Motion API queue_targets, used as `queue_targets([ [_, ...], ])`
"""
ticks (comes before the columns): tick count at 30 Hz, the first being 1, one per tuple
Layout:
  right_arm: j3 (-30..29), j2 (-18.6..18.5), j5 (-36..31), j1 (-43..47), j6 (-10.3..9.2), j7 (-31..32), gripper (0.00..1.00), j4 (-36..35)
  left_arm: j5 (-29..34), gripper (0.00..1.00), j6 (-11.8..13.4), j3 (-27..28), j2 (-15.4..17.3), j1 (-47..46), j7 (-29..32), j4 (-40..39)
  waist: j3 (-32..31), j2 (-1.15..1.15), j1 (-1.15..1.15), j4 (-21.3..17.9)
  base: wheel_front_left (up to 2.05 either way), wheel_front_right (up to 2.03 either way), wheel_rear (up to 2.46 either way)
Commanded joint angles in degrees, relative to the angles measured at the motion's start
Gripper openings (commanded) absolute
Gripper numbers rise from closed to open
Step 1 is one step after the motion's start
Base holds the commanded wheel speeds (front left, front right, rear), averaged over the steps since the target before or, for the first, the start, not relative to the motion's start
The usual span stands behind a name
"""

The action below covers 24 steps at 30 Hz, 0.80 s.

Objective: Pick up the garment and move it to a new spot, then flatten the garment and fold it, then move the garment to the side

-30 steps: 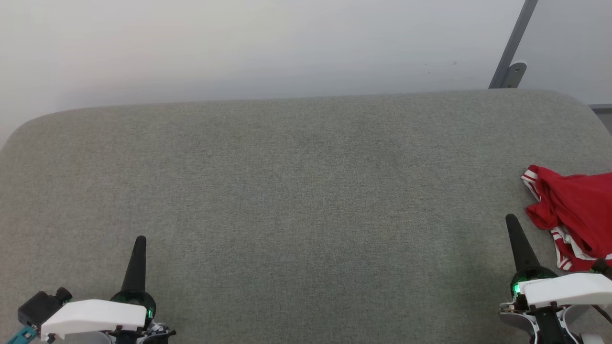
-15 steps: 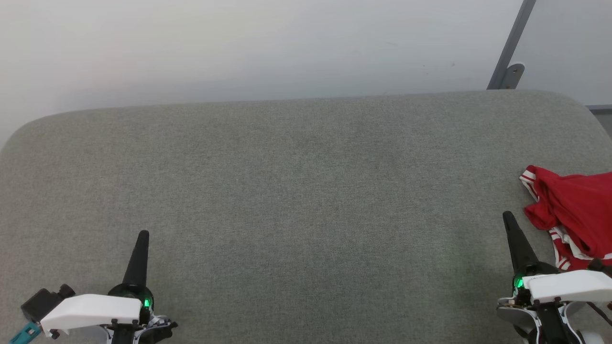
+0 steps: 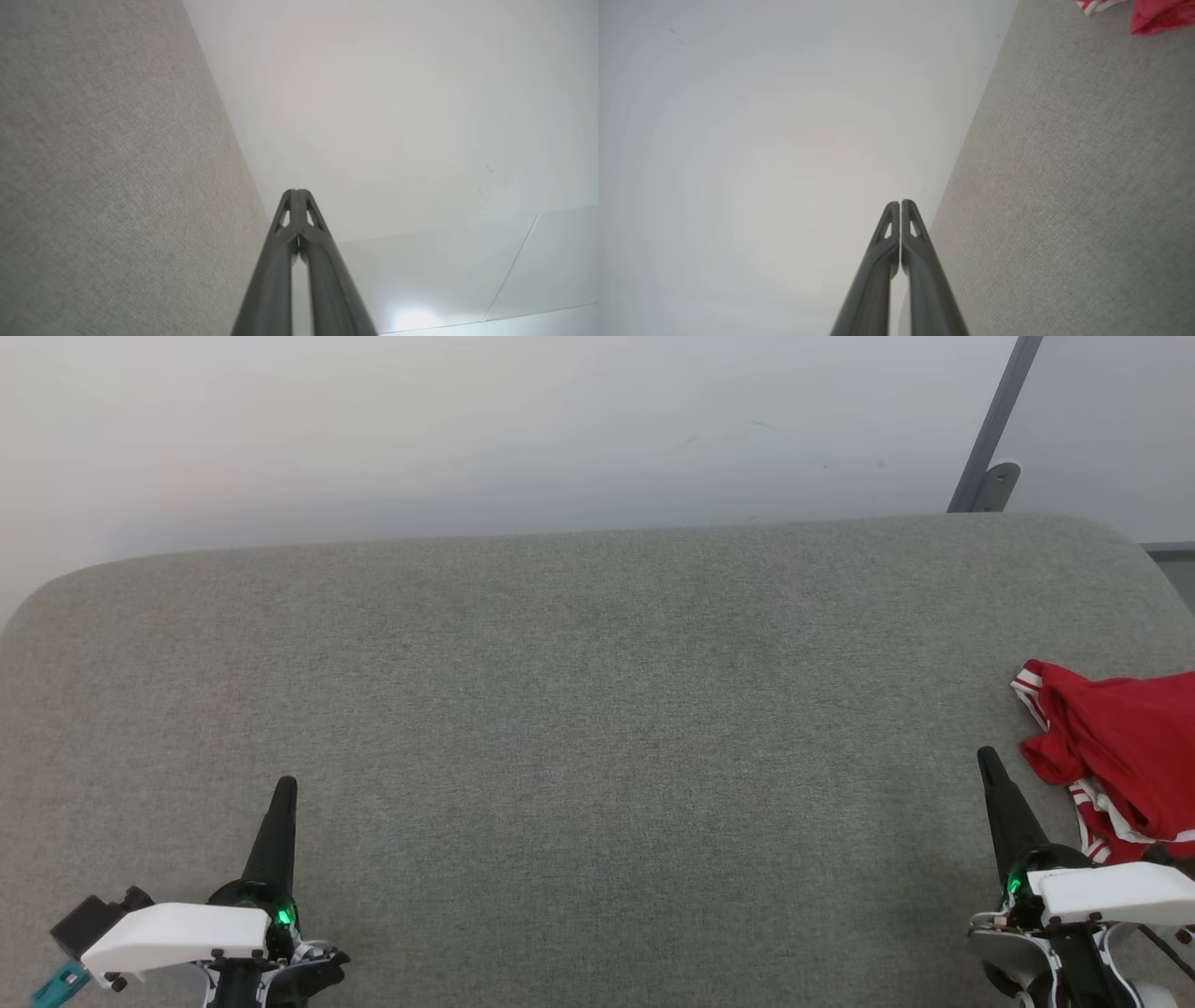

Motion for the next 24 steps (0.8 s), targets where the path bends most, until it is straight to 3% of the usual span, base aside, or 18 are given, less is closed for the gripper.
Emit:
queue_targets([
  [1,0.1,0.0,2.0,-1.0,-0.01,0.3,0.00,0.2,-2.0,0.00,0.0,0.4,-0.1,-1.2,0.6,0.1,-0.1,0.00,0.00,0.0,0.00,0.00,0.00],
  [24,0.3,0.1,10.0,-2.0,-0.02,1.6,0.00,1.8,-9.5,0.00,0.0,1.0,-1.1,-2.5,3.1,1.2,-0.4,0.00,0.00,-0.3,0.00,0.00,0.00],
])
